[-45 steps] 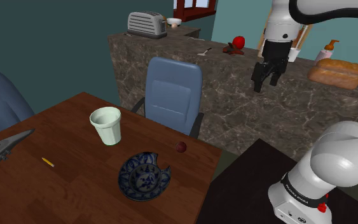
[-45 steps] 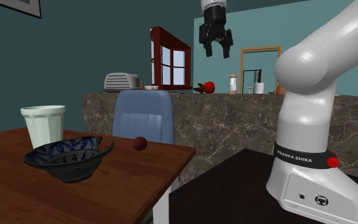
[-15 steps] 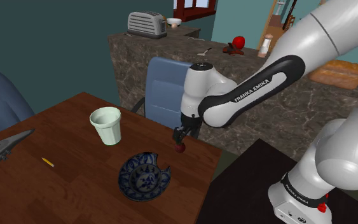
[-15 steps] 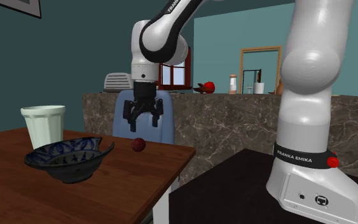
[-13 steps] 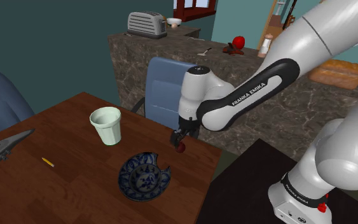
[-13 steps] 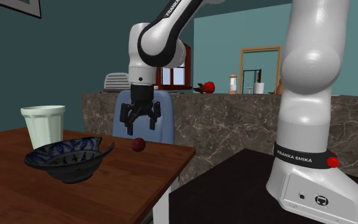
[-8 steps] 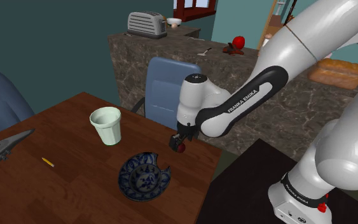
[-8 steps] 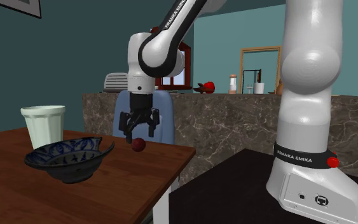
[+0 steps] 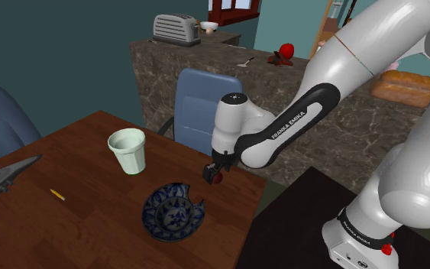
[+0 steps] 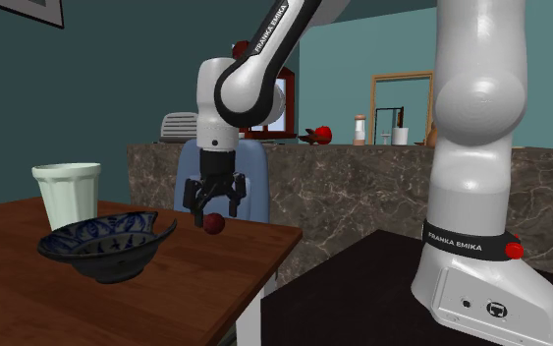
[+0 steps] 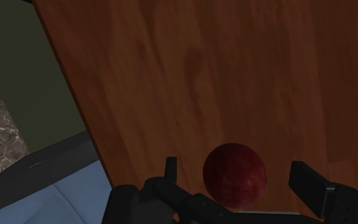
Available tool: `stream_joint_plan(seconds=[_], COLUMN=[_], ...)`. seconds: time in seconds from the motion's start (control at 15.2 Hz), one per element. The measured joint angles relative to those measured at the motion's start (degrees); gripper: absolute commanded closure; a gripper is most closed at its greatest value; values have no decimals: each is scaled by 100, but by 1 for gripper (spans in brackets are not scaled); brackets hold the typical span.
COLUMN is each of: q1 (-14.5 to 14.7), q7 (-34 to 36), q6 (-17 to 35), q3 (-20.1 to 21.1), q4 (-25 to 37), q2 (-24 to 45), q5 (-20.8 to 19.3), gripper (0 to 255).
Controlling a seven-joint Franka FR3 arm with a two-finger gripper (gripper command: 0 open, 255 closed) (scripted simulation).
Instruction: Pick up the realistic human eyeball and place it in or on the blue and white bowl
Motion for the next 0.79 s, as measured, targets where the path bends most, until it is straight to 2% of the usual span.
stream_joint_plan(seconds=[0.07, 0.79], q1=[0, -4], q7=[0, -29], q6=[1, -38], q3=[0, 5], q4=[0, 0], q2=[1, -42], q5=[-1, 34], gripper=[255, 255])
